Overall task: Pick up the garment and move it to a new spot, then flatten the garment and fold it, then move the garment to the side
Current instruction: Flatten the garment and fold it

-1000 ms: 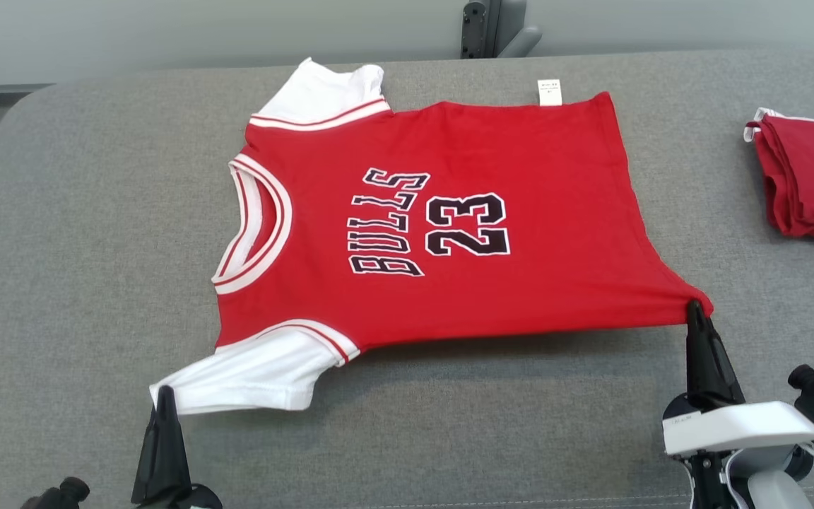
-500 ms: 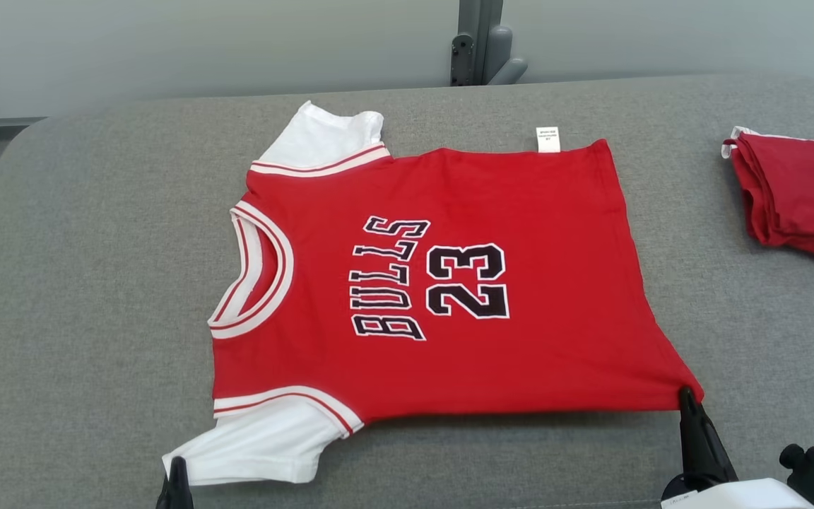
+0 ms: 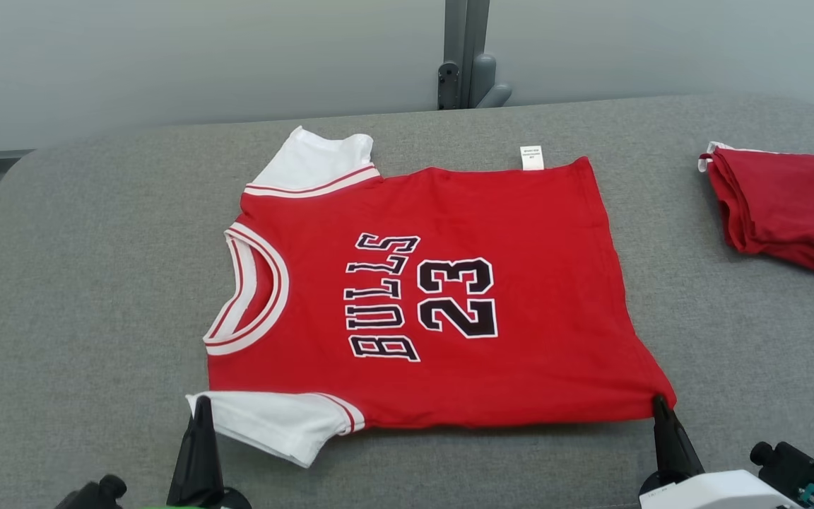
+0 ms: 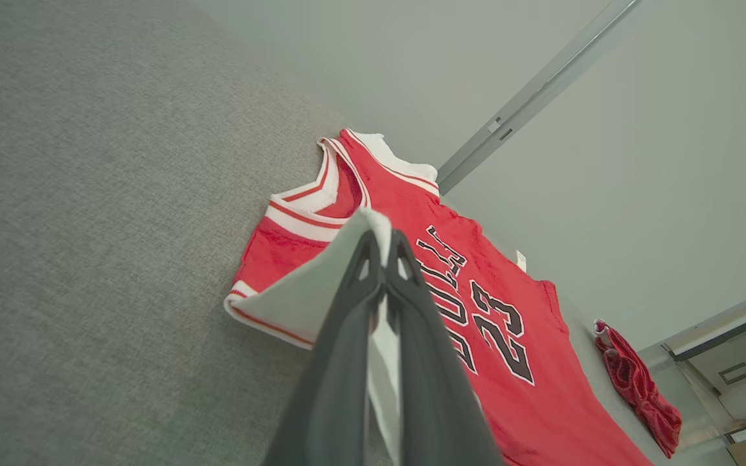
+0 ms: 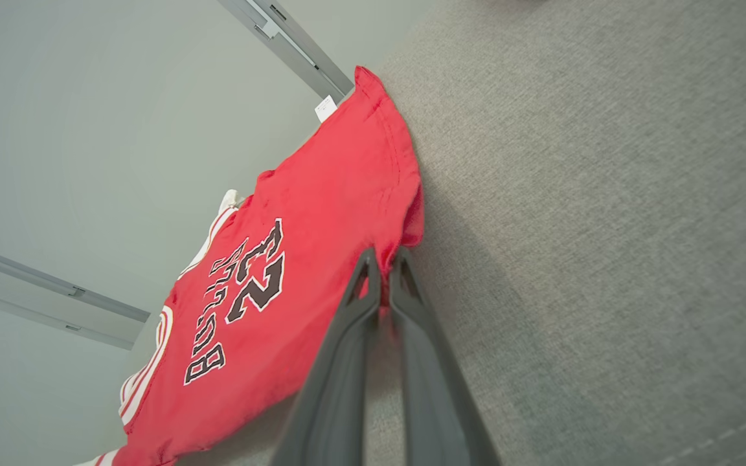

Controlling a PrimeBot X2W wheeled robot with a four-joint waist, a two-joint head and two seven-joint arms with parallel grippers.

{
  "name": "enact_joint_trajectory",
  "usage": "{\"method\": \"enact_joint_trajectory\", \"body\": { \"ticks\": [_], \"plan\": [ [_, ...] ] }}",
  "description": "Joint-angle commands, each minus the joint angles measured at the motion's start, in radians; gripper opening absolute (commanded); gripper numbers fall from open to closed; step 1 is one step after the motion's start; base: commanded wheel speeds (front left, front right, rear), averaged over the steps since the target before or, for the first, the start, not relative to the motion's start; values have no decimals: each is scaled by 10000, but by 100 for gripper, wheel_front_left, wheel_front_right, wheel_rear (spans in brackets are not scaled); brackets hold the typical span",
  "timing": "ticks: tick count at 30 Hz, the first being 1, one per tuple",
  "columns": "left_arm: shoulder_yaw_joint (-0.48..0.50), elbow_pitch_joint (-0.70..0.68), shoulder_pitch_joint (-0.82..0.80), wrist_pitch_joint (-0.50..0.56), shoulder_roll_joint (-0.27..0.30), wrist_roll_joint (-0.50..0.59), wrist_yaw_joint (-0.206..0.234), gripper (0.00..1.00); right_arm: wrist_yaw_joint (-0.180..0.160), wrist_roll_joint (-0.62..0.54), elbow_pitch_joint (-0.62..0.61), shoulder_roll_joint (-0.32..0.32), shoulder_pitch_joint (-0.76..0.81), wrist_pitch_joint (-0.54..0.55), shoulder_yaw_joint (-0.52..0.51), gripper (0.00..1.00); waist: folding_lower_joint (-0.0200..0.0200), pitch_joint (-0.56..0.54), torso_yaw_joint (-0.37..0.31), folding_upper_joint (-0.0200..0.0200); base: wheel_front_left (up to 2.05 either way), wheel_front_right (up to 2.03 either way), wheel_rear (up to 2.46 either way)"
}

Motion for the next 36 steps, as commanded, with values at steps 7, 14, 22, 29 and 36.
{"method": "enact_joint_trajectory", "body": {
  "ticks": [7, 14, 22, 29, 36],
  "plan": [
    [26, 1102, -1654, -32, 18, 335, -78, 0, -1, 627, 610, -34, -947, -36, 91, 0, 1, -51, -125, 98, 0, 0, 0],
    [-222, 2732, -3643, -32, 18, 307, -152, 0, -1, 1052, 1531, -32, -2253, -36, 18, 0, 1, 524, -344, 98, 0, 0, 0],
    [-440, 4372, -5675, -32, 21, 677, -211, 0, -1, 1040, 2936, -34, -4137, -34, 161, 0, 1, 1562, -613, 98, 0, 0, 0],
    [-338, 5060, -6594, -32, 21, 796, -233, 0, -1, 1131, 3561, -34, -5010, -36, 317, 0, 1, 2037, -726, 98, 0, 0, 0],
    [-67, 5269, -6903, -32, 23, 900, -247, 0, -1, 1346, 3903, -34, -5433, -34, 510, 1, 1, 2153, -770, 98, 0, 0, 0]
  ]
}}
